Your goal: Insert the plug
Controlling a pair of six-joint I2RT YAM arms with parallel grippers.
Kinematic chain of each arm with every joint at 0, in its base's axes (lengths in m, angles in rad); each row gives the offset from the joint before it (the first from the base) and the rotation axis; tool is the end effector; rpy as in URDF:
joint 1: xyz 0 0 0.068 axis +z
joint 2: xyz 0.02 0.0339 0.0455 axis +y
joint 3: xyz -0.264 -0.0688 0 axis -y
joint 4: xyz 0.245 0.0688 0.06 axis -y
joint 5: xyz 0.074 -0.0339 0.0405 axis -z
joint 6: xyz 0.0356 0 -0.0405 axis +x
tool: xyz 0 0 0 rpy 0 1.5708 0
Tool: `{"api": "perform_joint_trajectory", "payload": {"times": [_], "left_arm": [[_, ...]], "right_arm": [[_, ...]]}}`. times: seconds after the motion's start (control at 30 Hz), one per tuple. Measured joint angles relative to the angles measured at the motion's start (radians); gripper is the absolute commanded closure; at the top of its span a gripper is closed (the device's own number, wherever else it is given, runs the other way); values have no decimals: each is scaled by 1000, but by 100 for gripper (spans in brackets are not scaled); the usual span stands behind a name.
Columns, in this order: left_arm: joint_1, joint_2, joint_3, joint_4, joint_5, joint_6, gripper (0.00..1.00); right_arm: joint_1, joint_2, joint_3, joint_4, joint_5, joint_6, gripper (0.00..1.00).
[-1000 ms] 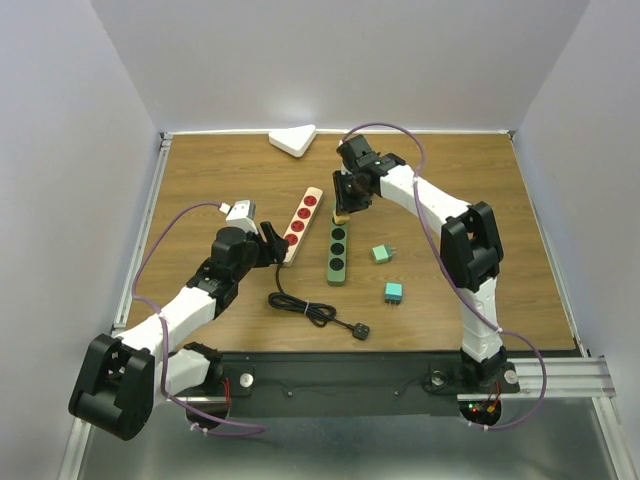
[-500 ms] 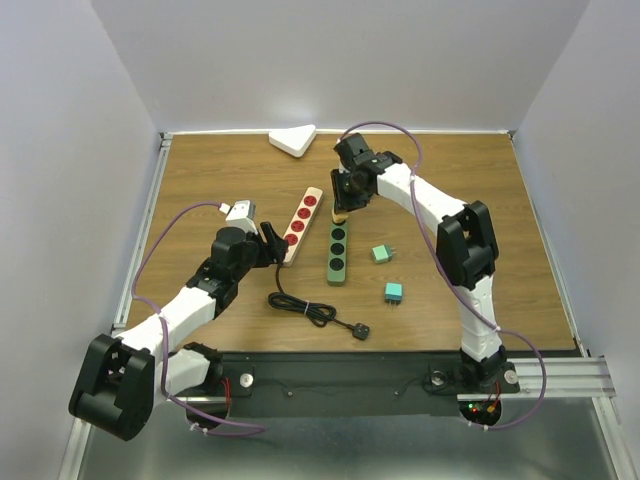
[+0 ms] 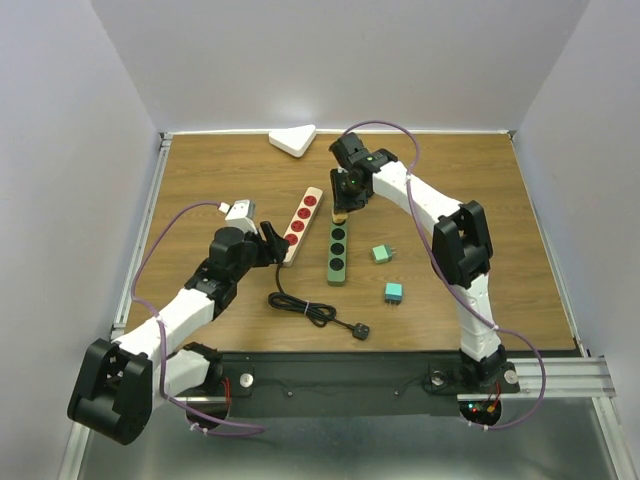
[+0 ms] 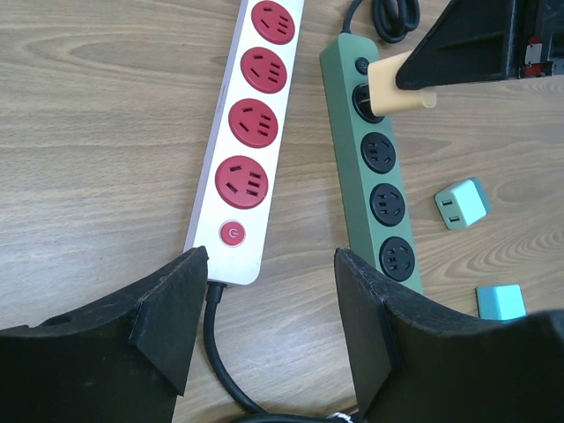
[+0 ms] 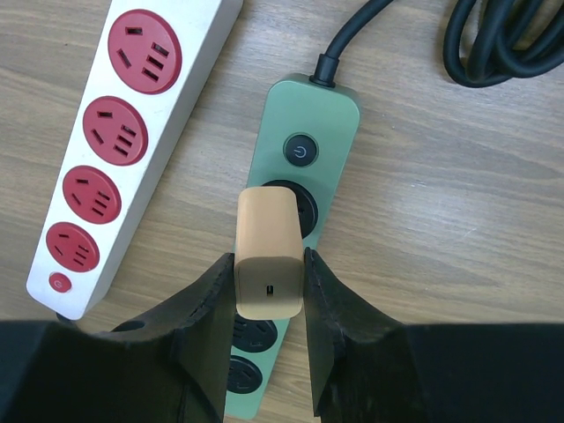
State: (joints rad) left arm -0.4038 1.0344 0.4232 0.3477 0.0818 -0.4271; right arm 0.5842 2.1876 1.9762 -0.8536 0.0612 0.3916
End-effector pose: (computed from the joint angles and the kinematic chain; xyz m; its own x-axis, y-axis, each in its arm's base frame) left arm 0.2066 -0.0914 0.2205 -0.4103 -0.2737 -0.8699 0.3232 0.8484 -0.4193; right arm 0.3999 0.2618 0.2403 -0.8751 -0.1219 -0.4682 -0.2075 0.9688 0.1355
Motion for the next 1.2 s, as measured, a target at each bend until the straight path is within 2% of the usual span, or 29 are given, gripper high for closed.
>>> {"api": "perform_joint_trajectory", "payload": {"times": [0.4,0.7,1.2], "left_arm": [[0,-26,0,0,21,0,30],[0,-39,0,0,23,0,30],[0,-46,0,0,30,0,30]], "right_arm": [[7,0,32,-69,60,31,100],[7,74,163,-165,67,31,100],[20,79,183,-216,47,36,100]]}}
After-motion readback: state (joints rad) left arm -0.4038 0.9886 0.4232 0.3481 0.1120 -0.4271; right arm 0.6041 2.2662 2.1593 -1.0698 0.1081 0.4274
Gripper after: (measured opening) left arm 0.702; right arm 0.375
